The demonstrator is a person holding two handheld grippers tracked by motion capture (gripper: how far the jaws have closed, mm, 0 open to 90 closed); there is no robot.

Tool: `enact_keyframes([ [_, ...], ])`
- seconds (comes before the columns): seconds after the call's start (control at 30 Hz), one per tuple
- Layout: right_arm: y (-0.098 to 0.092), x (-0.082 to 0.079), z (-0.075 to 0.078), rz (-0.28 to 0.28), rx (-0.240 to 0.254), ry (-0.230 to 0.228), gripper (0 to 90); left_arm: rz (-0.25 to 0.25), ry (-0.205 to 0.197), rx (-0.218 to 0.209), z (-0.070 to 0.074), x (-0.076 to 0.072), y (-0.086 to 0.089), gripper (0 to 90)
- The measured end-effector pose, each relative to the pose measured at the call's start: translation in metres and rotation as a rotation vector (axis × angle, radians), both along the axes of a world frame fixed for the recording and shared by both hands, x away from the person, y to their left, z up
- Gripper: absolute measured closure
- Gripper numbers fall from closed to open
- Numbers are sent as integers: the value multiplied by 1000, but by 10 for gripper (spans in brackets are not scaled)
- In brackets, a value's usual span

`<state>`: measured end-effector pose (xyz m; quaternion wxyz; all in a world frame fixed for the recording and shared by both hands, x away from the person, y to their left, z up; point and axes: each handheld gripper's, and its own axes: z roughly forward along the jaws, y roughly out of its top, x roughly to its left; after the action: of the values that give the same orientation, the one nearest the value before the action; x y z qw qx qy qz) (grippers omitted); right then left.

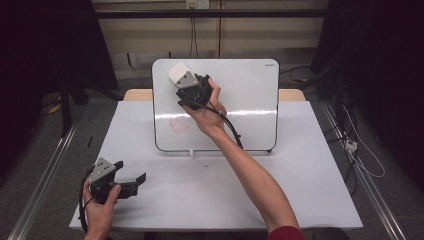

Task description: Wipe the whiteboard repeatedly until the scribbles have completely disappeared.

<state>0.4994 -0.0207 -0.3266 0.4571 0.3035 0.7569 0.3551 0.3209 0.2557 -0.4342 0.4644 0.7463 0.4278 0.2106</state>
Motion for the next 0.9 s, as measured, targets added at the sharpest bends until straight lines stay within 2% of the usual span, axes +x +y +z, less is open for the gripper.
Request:
enact_keyframes([
  [0.1,0,-3,-2,0,-1,2,313,-1,1,-1,0,-1,-1,58],
  [0.3,1,-13,-16,23,-21,8,313,-2,-3,-1,0,0,-1,58],
  [0.53,8,-31,-38,62,-49,13,313,-2,-3,4,0,0,-2,58],
  [0.67,12,-39,-46,81,-79,11,313,-5,-1,3,0,0,-2,58],
  [0.9,19,-54,-63,110,-103,19,313,-6,0,8,0,0,-3,58],
])
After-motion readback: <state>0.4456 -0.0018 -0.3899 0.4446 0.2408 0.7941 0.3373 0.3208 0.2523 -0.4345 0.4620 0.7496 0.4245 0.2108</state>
